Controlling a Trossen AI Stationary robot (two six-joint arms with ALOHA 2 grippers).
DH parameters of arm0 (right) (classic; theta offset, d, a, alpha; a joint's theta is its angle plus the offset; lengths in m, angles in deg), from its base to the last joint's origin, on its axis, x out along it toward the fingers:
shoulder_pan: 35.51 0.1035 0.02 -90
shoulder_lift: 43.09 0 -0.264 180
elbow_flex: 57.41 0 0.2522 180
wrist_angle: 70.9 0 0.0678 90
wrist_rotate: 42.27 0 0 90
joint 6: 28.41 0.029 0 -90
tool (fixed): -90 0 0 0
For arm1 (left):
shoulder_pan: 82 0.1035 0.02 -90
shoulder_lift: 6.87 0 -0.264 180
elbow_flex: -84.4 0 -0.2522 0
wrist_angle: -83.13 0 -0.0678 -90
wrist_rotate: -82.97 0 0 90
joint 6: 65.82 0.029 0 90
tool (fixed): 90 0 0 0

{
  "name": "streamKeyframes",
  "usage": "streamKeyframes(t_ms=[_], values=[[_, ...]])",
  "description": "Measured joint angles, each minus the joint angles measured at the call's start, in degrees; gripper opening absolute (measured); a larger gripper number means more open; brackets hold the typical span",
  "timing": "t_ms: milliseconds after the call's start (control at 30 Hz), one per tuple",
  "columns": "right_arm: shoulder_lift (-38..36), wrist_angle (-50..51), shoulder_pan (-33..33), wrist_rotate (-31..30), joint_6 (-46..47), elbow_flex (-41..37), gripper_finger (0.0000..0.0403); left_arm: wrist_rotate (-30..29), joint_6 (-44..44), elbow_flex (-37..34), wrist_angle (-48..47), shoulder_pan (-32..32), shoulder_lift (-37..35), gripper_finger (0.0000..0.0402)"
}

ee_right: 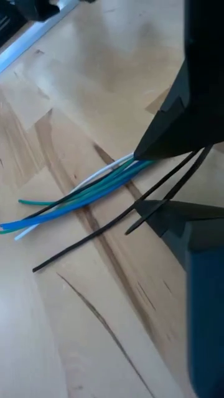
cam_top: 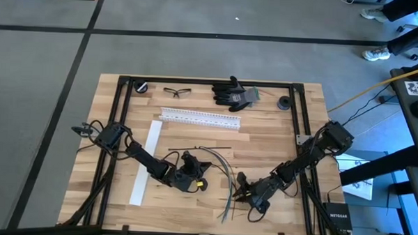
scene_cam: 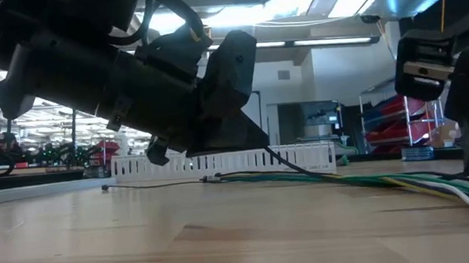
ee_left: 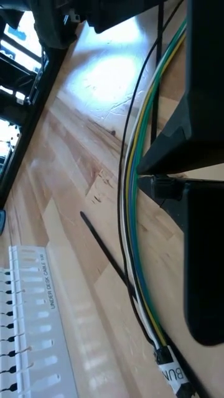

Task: Ziptie cables
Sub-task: Wrap the black zip tie on the cable

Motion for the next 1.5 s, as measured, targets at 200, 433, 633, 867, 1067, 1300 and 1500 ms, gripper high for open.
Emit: streamKeyframes(t_ms=[200, 433, 633, 867, 1067, 1300, 1500], values=[[-0.26, 2.36, 0.00, -2.85, 1.66, 0.04, 0.0085, 0.00, 0.70, 0.00, -0.05, 0.00, 0.00, 0.0000], [-2.80, 8.47, -0.11, -9.81, 2.04, 0.07, 0.0085, 0.00, 0.90, 0.00, -0.03, 0.00, 0.00, 0.0000], [-3.85, 10.84, -0.17, -10.97, 1.89, 0.07, 0.0085, 0.00, 0.99, 0.00, 0.00, 0.00, 0.00, 0.0000], [-3.83, 10.53, -0.20, -9.53, 2.51, 0.04, 0.0030, 0.00, 1.10, 0.00, -0.01, 0.00, 0.00, 0.0000], [-3.46, 6.65, -0.56, -7.76, 4.06, -0.50, 0.0005, 0.02, 1.38, 0.04, -0.02, 0.00, -0.02, 0.0000], [-3.18, 2.94, -4.16, -0.16, 14.75, -0.10, 0.0000, 2.83, 7.98, 4.27, -0.16, 0.11, -0.07, 0.0000], [-3.19, -0.26, -7.80, 10.16, 24.84, 0.07, 0.0000, 3.26, 12.97, 7.72, -2.45, 0.44, -0.09, 0.0000]])
